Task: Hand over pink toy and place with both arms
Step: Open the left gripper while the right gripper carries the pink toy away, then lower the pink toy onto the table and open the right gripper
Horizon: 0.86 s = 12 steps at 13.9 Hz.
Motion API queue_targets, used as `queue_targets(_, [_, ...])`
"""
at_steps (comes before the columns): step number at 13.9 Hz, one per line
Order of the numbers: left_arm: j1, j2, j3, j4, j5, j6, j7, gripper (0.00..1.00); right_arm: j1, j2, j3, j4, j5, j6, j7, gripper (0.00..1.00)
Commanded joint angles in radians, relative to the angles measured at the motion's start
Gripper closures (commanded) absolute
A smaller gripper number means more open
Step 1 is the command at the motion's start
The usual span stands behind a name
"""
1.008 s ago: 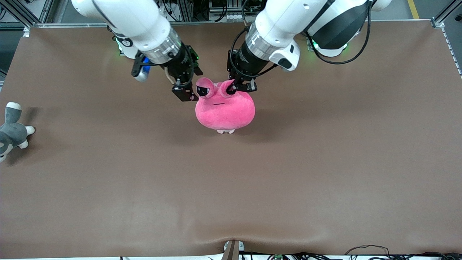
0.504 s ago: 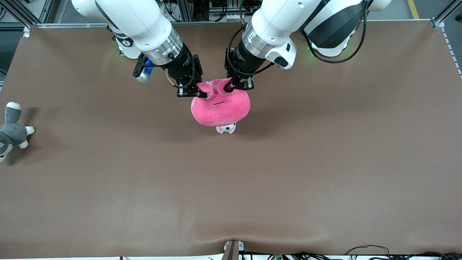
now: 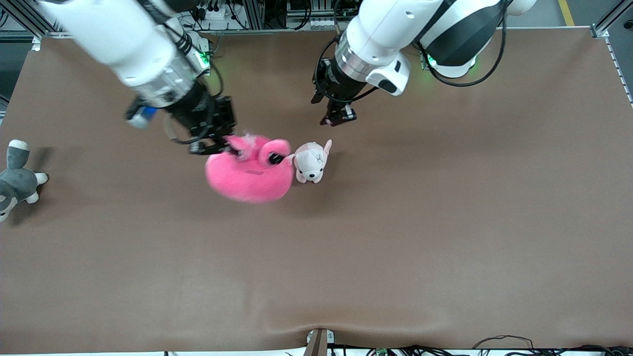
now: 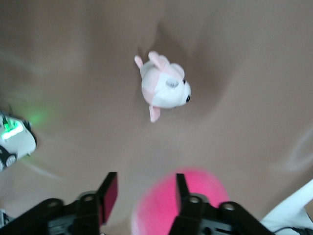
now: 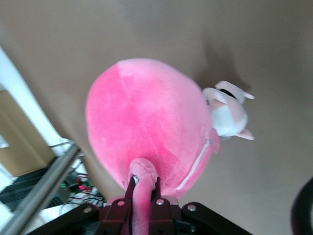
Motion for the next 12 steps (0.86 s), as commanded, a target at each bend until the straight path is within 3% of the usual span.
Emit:
queue_targets(1, [0.069,-0.049,0.010,0.007,0.030,-0.114,0.156,0.00,-0.090,-0.014,0.011,0.021,-0.012,-0.073,-0.154,1.00])
queue_targets(3, [0.125,-0.066,0.012,0.007,0.085,-0.245,0.427,0.00,-0.201,-0.014,0.012,0.064,-0.012,-0.185,-0.322,1.00])
queue_targets(5, [0.220,-0.085,0.010,0.005,0.091,-0.343,0.657,0.00,-0.336,-0.013,0.014,0.078,0.002,-0.205,-0.437,1.00])
queue_targets(8, [0.342,-0.091,0.010,-0.002,0.093,-0.373,0.930,0.00,-0.503,0.013,0.015,0.060,0.013,-0.251,-0.598,1.00])
queue_targets(9, [0.354,-0.083,0.012,-0.002,0.093,-0.385,1.003,0.00,-0.548,0.031,0.017,0.026,0.039,-0.257,-0.681,1.00])
queue_targets(12, [0.383,-0.077,0.012,-0.018,0.208,-0.423,1.182,0.00,-0.701,0.131,0.015,-0.071,0.235,-0.210,-0.938,1.00])
